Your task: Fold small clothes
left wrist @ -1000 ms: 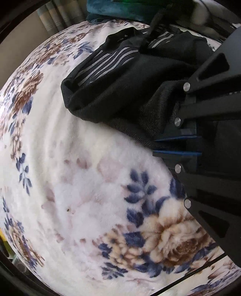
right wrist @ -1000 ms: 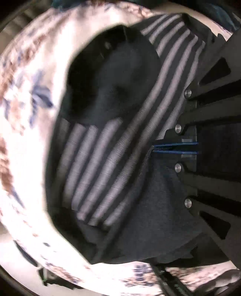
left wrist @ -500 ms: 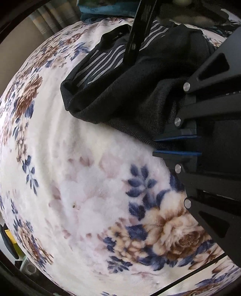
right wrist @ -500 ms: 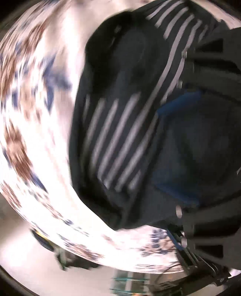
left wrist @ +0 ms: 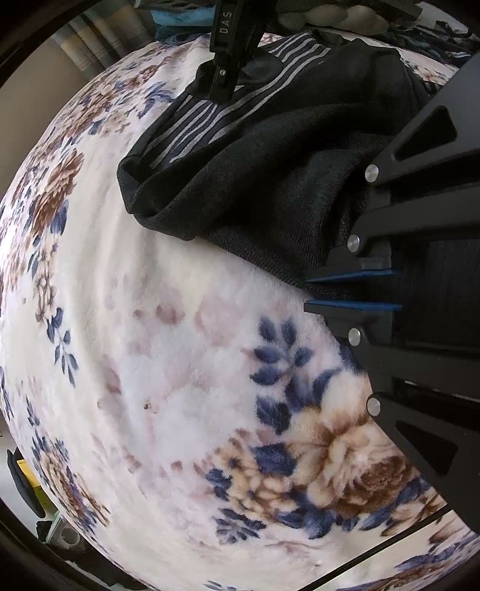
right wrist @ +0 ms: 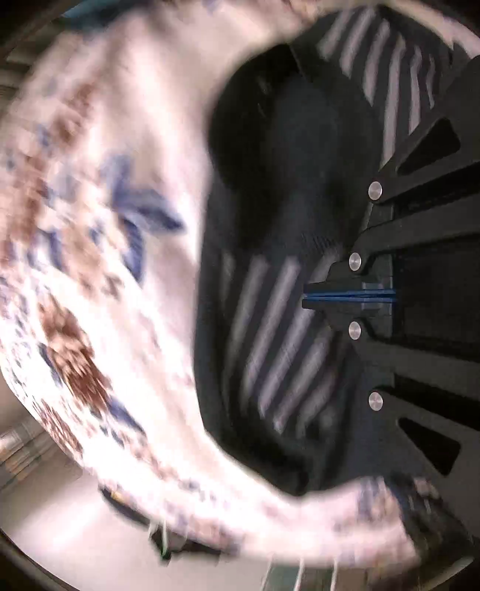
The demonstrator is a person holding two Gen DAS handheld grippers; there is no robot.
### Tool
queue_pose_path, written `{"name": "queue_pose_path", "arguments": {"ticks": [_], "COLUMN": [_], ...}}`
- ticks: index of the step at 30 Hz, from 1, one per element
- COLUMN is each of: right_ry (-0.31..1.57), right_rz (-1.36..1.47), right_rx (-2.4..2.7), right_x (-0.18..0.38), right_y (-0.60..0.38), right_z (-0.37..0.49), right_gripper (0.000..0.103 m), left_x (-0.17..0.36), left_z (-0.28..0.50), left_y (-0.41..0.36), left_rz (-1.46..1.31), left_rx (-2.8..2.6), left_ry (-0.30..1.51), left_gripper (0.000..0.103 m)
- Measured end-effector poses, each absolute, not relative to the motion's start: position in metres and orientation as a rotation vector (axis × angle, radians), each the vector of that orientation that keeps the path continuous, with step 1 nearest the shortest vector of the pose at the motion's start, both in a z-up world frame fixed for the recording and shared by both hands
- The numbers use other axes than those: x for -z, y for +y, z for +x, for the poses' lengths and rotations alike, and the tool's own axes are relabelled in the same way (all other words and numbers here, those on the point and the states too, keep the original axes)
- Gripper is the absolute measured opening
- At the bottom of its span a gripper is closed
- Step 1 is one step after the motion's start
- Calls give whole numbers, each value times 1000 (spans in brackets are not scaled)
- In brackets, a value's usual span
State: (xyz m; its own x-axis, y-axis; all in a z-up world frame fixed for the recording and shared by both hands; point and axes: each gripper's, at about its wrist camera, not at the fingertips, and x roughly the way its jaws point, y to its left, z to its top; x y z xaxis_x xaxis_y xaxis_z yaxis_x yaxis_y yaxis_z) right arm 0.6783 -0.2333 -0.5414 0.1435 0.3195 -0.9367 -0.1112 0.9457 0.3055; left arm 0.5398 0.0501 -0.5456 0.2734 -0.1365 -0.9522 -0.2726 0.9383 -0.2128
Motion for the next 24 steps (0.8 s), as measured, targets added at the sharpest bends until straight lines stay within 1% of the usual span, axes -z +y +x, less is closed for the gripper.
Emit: {"name": "queue_pose_path", "arguments": {"ticks": [1, 2, 3, 4, 5, 8, 9, 10, 11, 12, 15, 18, 22, 24], "right_ry": [1408, 1411, 1412, 1410, 1417, 1398, 1390, 1376, 1372, 1374, 1297, 1257, 1289, 1329], "right_rz": [164, 140, 99, 76, 33, -88, -119, -144, -166, -173, -199, -146, -108, -98], "right_rx": [-367, -404, -452, -485, -517, -505, -515, -510, -498, -481, -440, -333, -246, -221], "right_x": [540, 540, 541, 544, 547, 554, 555, 553, 555, 555, 547, 535, 536, 546], "right_y": [-223, -210, -193, -173, -157, -128, -123, -119, -115, -115, -112, -135, -164, -166], "right_z": [679, 677, 676, 674, 674, 680, 678, 679, 680, 680, 674, 682, 698, 702], "right_gripper": [5, 22, 51, 61, 67, 67, 64, 56, 21, 2, 2, 2, 2, 2], "left_x": [546, 546, 545, 544, 545, 546, 547, 548, 549, 550, 552, 552, 552, 552], "left_z": [539, 539, 537, 537, 536, 535, 535, 535, 536, 536, 537, 536, 533, 533], "left_y": [51, 52, 53, 53, 52, 49, 48, 47, 48, 49, 53, 54, 53, 54], "left_rz": [-366, -359, -349, -338, -325, -274, -259, -252, -253, -262, -286, -288, -278, -280], "left_rx": [-100, -112, -121, -126, -129, -130, -130, -130, -130, -131, -132, -128, -120, -119], "left_ry": [1295, 1285, 1276, 1269, 1265, 1256, 1255, 1253, 1253, 1256, 1257, 1254, 1257, 1260], "left_gripper": [8, 8, 8, 8, 8, 8, 8, 8, 8, 8, 8, 8, 8, 8]}}
